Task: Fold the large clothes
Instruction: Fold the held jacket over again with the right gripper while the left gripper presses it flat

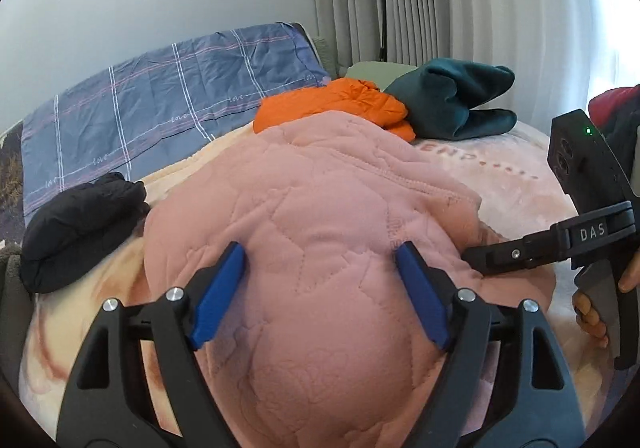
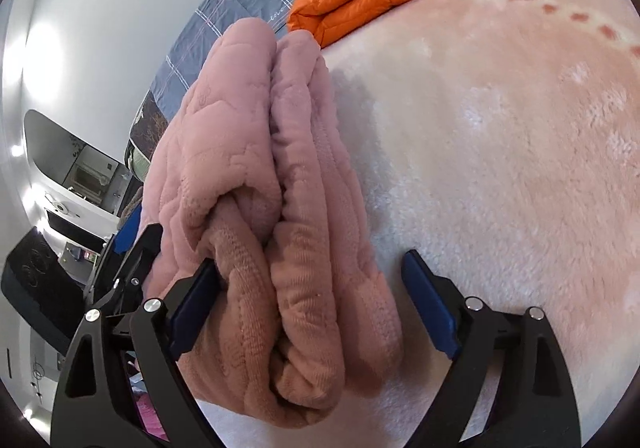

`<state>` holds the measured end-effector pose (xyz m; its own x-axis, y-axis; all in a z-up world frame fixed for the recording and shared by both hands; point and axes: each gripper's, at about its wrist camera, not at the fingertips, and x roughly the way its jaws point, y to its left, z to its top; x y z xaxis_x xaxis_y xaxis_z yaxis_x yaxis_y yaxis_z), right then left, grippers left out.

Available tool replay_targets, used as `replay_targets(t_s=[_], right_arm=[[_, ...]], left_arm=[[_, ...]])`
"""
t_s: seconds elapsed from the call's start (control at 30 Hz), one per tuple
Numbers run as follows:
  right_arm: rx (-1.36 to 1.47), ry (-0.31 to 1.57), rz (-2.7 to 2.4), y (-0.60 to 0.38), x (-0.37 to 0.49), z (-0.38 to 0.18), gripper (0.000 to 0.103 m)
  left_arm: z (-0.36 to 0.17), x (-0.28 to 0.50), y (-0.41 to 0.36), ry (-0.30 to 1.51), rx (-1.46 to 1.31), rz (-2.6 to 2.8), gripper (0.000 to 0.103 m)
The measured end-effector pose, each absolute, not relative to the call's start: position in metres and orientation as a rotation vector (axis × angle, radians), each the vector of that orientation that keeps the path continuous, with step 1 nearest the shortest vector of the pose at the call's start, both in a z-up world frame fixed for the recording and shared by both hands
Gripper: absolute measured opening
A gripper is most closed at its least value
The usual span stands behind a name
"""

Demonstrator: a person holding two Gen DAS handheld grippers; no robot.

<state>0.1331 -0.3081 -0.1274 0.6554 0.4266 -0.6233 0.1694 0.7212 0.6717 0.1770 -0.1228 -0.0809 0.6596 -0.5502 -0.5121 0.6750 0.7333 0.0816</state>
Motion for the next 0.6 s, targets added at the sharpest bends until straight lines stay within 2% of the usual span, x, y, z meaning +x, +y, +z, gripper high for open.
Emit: replay_targets(t_s=[0.37, 0.5, 0.6], right_arm=[[0.812, 0.938, 0.216, -0.313, 0.122, -0.131, 0.087], [0.819, 0.951, 0.237, -0.312, 0.14, -0.142, 0.097], [0.804, 0.944, 0.229, -0.311, 0.141, -0.143, 0.099]], left_arm=[[-0.078, 0.177, -0.118, 0.482, 0.262, -0.712, 0.081], [-0.078, 0.178, -0.117, 0.484, 0.257, -0.712, 0.081], [-0.077, 0.178, -0.117, 0.487, 0.248, -0.715, 0.081]])
